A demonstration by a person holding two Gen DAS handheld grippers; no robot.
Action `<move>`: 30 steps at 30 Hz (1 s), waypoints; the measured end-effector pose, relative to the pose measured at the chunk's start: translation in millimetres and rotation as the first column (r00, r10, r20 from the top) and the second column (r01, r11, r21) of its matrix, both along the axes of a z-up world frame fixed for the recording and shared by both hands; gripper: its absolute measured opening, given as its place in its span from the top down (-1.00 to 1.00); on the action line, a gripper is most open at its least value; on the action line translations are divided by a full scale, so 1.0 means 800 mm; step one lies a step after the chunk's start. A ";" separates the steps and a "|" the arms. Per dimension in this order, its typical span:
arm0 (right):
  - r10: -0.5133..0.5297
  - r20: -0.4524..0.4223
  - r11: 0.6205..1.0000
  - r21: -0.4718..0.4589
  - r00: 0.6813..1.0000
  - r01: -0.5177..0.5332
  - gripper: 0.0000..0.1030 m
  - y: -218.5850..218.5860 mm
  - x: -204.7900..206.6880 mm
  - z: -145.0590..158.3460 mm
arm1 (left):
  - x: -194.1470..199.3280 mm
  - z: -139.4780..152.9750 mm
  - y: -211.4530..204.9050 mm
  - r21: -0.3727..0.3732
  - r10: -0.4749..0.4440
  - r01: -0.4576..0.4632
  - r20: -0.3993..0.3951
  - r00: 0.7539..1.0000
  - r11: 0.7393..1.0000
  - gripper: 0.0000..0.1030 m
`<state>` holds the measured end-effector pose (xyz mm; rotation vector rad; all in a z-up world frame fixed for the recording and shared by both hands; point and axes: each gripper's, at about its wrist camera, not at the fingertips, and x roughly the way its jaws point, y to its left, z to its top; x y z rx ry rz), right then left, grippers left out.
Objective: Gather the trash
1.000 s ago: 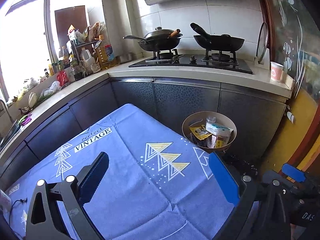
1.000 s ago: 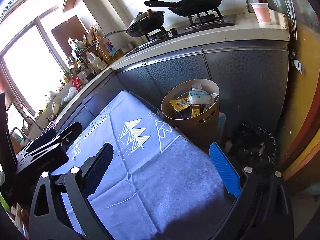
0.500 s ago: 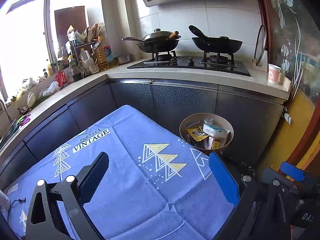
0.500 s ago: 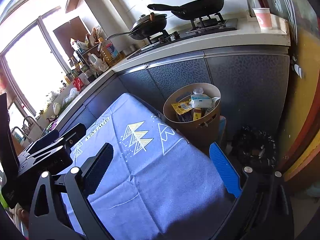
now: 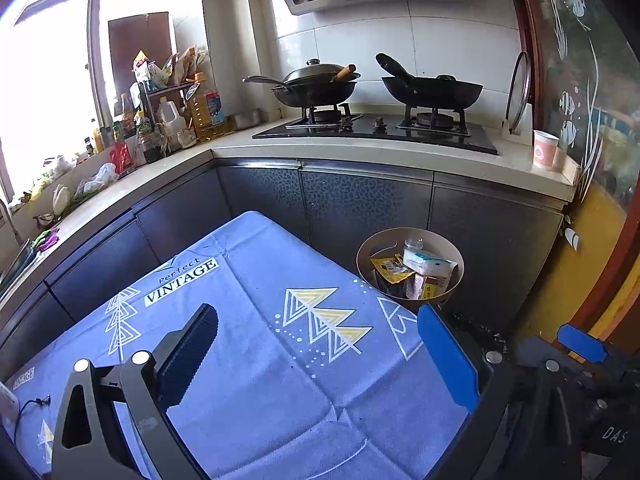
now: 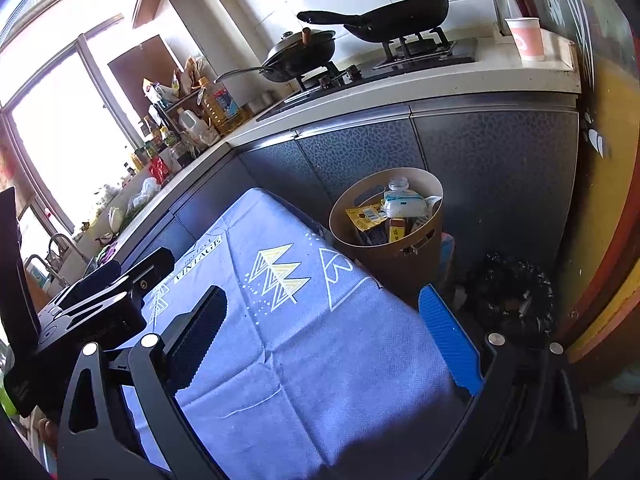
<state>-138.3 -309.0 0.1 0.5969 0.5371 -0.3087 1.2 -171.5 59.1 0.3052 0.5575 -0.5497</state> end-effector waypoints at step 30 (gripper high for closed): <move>-0.020 0.027 1.000 -0.002 0.999 0.020 -0.86 0.002 -0.012 0.008 | -0.005 0.007 0.013 -0.018 0.028 -0.027 0.021 0.999 0.999 -0.93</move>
